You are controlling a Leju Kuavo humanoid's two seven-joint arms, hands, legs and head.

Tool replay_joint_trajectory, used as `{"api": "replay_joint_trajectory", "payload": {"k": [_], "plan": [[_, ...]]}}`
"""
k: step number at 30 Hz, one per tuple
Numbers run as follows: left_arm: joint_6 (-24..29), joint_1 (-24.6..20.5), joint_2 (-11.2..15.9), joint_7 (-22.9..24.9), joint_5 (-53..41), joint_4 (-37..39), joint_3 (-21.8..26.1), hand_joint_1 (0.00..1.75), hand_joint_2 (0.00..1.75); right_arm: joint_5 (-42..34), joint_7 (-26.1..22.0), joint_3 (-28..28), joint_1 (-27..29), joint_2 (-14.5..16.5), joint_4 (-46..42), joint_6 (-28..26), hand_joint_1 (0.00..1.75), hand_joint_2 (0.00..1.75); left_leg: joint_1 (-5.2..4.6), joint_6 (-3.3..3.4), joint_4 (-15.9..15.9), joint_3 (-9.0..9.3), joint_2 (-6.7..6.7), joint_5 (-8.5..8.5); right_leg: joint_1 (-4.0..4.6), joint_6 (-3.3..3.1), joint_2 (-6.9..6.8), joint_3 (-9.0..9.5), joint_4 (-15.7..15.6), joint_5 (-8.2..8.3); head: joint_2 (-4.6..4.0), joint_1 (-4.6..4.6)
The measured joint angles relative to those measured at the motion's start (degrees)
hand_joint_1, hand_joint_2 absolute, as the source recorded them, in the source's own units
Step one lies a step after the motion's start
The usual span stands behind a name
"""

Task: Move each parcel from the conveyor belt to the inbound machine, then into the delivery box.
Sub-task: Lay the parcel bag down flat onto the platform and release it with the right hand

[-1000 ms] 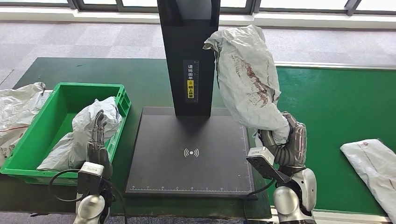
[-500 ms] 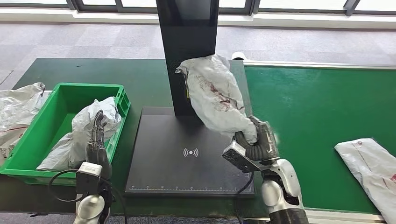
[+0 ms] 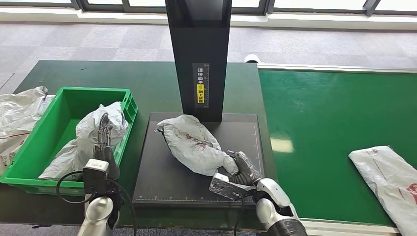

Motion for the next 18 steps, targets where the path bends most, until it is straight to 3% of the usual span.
{"api": "replay_joint_trajectory", "payload": {"k": [16, 17, 18], "plan": [[0.9, -3.6, 0.5, -0.3, 0.5, 5.7, 0.0, 0.0, 0.0, 1.6, 2.7, 2.7, 1.6, -1.0, 1.0, 1.3, 1.75, 1.75, 0.0, 0.0, 0.0, 0.07, 0.09, 0.0, 0.0, 0.0, 0.08, 0.02, 0.0, 0.01, 0.0, 0.0], [0.9, -3.8, 0.5, -0.3, 0.5, 5.9, 0.0, 0.0, 0.0, 1.7, 2.9, 2.7, 1.6, -1.0, 1.0, 1.5, 1.56, 1.75, 0.0, 0.0, 0.0, 0.07, 0.09, 0.0, 0.0, 0.0, 0.08, 0.02, 0.0, 0.01, 0.0, 0.0], [0.9, -4.0, 0.5, -0.3, 0.5, 6.2, 0.0, 0.0, 0.0, 1.8, 3.0, 2.8, 1.7, -1.0, 1.0, 1.7, 1.13, 1.75, 0.0, 0.0, 0.0, 0.09, 0.09, 0.0, 0.0, 0.0, 0.09, 0.03, 0.0, 0.01, -0.01, 0.0]]}}
